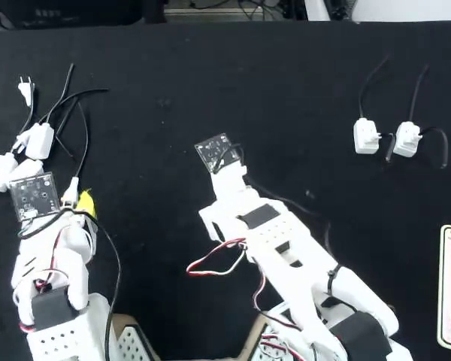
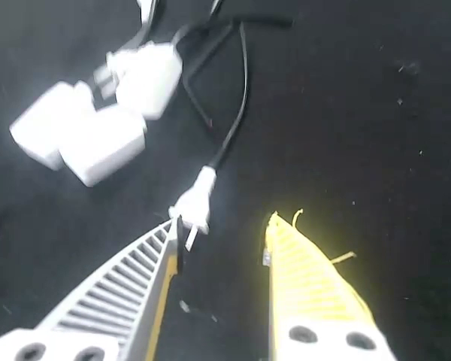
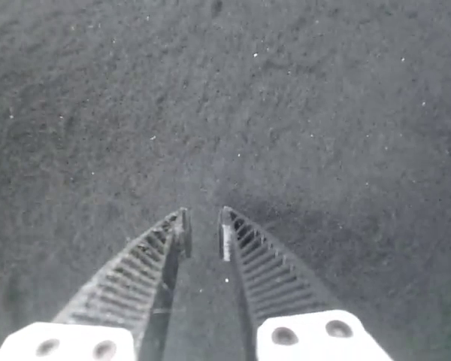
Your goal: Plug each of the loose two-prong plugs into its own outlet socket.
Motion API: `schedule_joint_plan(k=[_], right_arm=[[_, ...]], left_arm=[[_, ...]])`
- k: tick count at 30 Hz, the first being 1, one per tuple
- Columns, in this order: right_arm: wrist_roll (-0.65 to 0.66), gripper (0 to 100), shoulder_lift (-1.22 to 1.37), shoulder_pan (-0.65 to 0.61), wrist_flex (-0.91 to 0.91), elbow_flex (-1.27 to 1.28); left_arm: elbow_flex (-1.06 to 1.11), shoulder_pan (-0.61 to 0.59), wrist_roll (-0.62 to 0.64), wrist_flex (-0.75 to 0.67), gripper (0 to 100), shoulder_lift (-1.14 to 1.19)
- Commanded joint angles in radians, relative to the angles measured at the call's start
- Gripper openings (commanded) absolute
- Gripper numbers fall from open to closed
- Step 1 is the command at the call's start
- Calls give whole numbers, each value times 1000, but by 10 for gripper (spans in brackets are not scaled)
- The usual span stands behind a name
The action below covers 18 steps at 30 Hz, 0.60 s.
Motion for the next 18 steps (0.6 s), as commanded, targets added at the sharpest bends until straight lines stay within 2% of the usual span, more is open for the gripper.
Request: schedule_joint_plan(k=[1, 4, 10, 18], right_arm=[[-6, 68, -39, -14, -20, -45], [-6, 68, -39, -14, -21, -45], [-5, 67, -33, -14, -25, -45], [0, 70, -36, -12, -26, -33]], left_arm=[[-140, -31, -63, 5, 191, 6], [-243, -68, -54, 55, 191, 6], [-384, -67, -55, 150, 191, 29], [-518, -67, -57, 155, 192, 397]])
